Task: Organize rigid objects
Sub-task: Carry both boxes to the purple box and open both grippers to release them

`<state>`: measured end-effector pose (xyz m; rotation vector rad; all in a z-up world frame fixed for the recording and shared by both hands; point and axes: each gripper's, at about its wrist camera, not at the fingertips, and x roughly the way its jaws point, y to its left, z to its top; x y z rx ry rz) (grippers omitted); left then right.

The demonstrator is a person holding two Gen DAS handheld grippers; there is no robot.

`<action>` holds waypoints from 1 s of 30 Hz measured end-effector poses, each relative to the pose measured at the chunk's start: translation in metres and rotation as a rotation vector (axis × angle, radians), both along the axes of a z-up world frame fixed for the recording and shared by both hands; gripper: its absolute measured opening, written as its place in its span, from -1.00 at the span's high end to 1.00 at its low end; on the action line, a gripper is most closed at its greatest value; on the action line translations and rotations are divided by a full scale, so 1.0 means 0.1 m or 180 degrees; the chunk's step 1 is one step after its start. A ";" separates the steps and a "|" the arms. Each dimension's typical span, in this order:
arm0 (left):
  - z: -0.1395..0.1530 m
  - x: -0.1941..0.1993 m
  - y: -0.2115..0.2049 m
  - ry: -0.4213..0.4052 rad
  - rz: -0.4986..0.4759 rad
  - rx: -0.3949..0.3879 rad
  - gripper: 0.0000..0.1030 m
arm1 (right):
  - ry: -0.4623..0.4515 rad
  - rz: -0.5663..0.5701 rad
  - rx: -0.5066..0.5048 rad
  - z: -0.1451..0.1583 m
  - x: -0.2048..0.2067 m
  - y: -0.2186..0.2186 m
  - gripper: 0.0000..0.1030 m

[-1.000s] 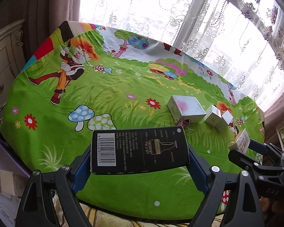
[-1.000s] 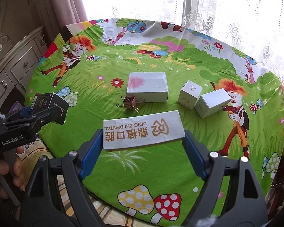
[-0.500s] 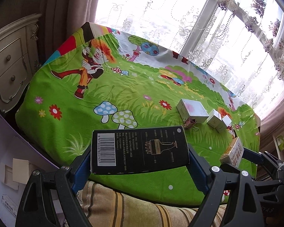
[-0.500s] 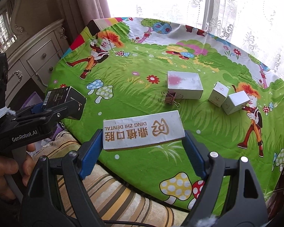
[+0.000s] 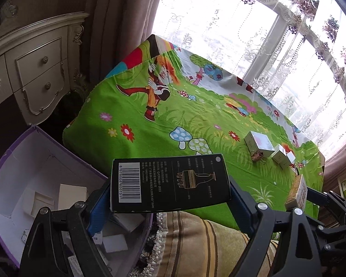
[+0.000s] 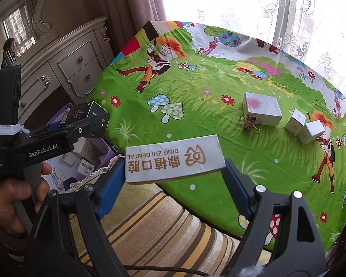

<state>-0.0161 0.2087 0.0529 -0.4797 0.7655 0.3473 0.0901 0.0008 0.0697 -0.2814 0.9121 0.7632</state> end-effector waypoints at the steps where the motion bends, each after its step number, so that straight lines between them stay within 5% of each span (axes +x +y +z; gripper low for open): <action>1: 0.00 -0.06 0.06 -0.0002 0.0040 -0.0001 -0.73 | -0.0008 0.0037 -0.0009 0.01 -0.04 0.05 -0.64; 16: -0.08 -0.89 0.96 0.0042 0.0663 -0.0008 -0.73 | 0.0050 0.0652 -0.0069 0.00 -0.68 0.87 -0.65; 30: -0.27 -1.21 1.37 0.0137 0.1022 -0.0081 -0.73 | 0.0119 0.1427 -0.0330 -0.27 -1.42 1.58 -0.65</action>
